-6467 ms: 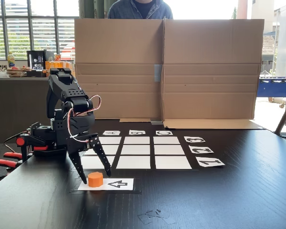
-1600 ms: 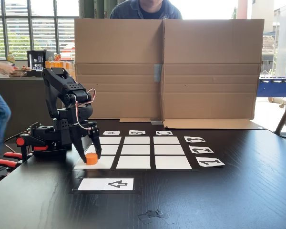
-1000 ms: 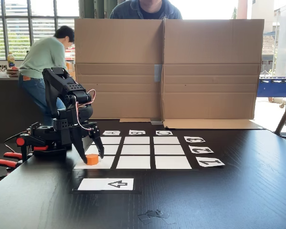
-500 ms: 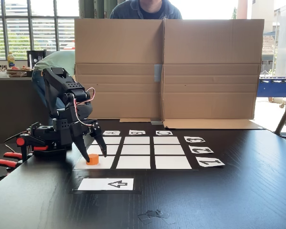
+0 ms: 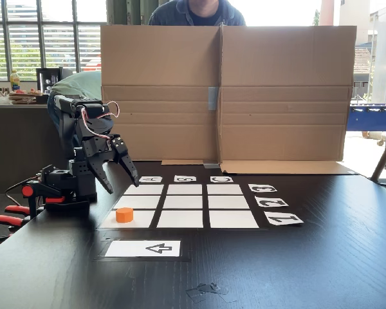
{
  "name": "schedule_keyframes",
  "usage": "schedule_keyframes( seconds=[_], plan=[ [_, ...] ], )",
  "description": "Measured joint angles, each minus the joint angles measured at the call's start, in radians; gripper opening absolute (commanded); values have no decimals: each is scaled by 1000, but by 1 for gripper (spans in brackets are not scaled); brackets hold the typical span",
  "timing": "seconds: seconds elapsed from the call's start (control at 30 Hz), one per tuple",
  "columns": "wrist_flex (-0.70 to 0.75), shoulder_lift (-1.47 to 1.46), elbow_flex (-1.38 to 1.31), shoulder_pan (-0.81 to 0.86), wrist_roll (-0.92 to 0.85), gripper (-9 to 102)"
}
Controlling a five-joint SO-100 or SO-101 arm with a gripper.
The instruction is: Pick up the round, orange token and place it in the grid on square A1.
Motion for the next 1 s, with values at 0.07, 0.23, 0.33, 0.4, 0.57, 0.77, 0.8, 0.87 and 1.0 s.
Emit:
schedule_keyframes(
  seconds=[0.07, 0.23, 0.33, 0.4, 0.57, 0.77, 0.8, 0.87, 1.0],
  plan=[
    [28, 64, 0, 48, 0, 23],
    [150, 232, 3, 172, -23, 23],
    [210, 336, 2, 295, -31, 22],
    [252, 410, 26, 334, -31, 20],
    [334, 529, 109, 440, -29, 19],
    [362, 617, 225, 534, -31, 17],
    [362, 635, 249, 549, -31, 16],
    [364, 683, 299, 566, -31, 15],
    [364, 753, 383, 575, -31, 13]
  ],
)
